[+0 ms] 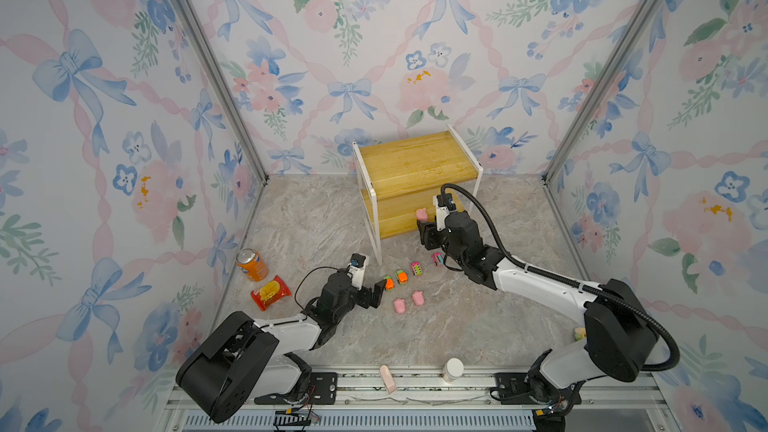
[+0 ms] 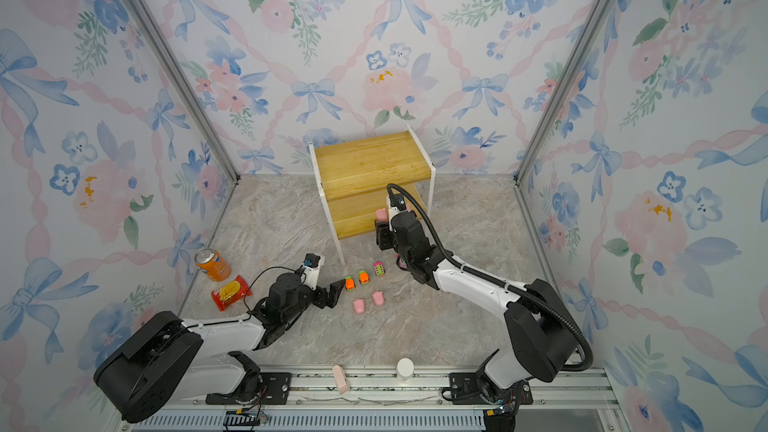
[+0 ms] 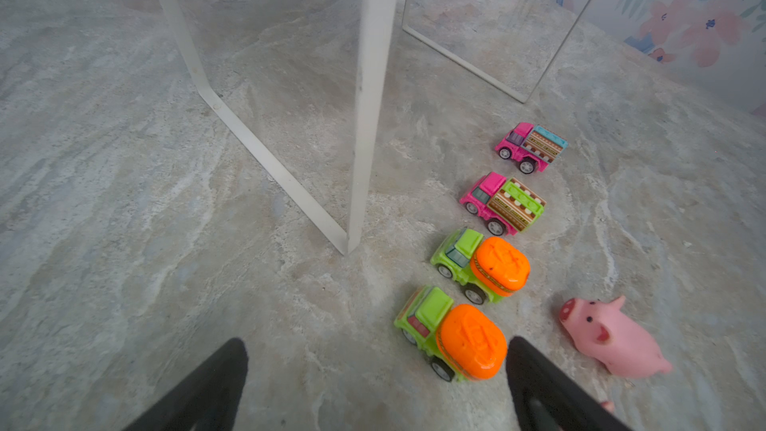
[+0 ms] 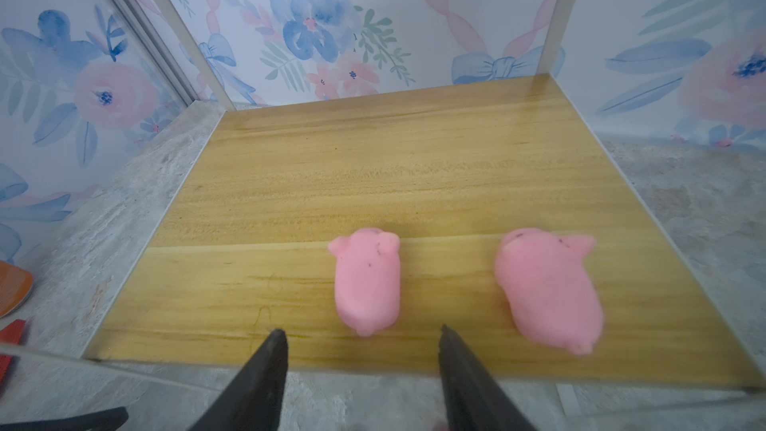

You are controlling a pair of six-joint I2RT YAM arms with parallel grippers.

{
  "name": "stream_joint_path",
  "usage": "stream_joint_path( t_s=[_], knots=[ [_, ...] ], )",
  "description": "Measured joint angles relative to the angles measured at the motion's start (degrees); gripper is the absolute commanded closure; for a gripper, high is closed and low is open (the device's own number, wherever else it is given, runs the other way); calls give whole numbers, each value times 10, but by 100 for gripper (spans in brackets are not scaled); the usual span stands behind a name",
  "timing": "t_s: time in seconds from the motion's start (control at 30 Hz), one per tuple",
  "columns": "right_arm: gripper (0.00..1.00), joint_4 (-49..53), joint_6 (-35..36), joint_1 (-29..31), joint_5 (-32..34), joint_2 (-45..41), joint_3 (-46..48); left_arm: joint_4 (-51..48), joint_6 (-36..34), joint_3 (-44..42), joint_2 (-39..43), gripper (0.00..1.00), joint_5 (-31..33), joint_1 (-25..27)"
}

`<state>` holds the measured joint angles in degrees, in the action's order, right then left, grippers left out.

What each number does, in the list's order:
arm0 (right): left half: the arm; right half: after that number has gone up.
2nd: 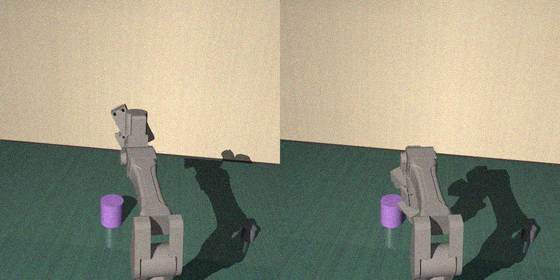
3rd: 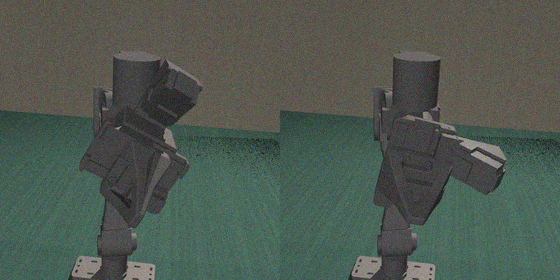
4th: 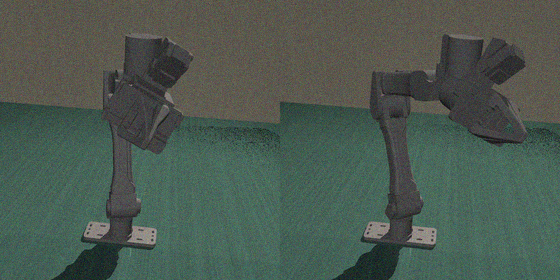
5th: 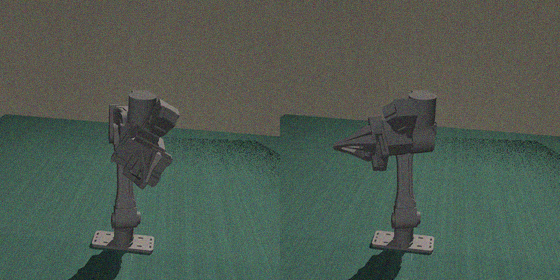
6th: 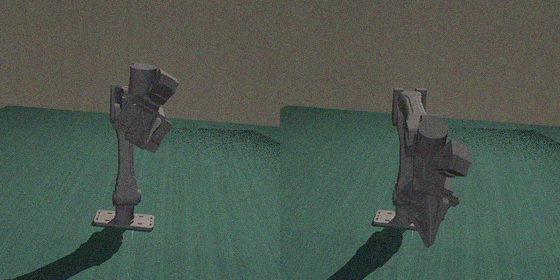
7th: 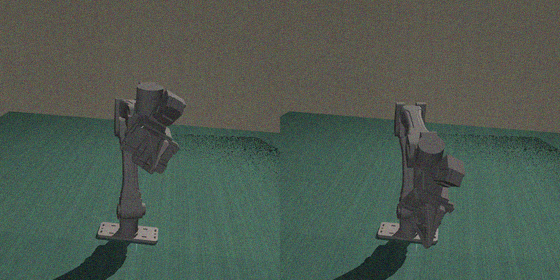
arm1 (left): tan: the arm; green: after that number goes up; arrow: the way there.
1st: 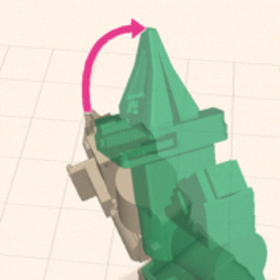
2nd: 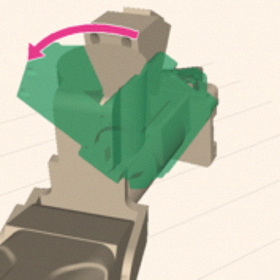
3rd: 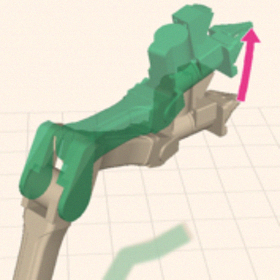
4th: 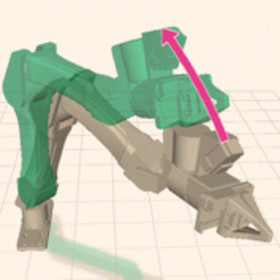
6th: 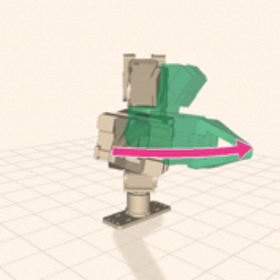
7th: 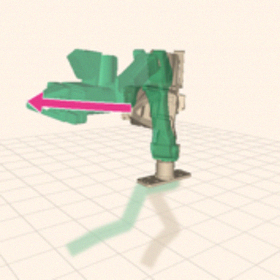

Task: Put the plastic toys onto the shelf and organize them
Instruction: 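Withdraw the right gripper and lower it onto the third pink pig, closing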

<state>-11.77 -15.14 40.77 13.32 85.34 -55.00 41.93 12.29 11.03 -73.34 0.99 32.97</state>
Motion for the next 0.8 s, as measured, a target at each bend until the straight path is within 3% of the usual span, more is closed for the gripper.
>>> stream_joint_path(
  t_s=[0.37, 0.67, 0.8],
  knots=[
    [38, 124, 58, -3, -143, -146, 107, 0, 0, 0, 0, 2, -2, 0],
    [38, 84, 12, 70, -125, -186, 281, 0, 0, 0, 0, 2, -5, 0],
    [38, 46, -13, 114, -103, -171, 309, 0, 1, 0, 0, 2, -5, 0]
  ],
)
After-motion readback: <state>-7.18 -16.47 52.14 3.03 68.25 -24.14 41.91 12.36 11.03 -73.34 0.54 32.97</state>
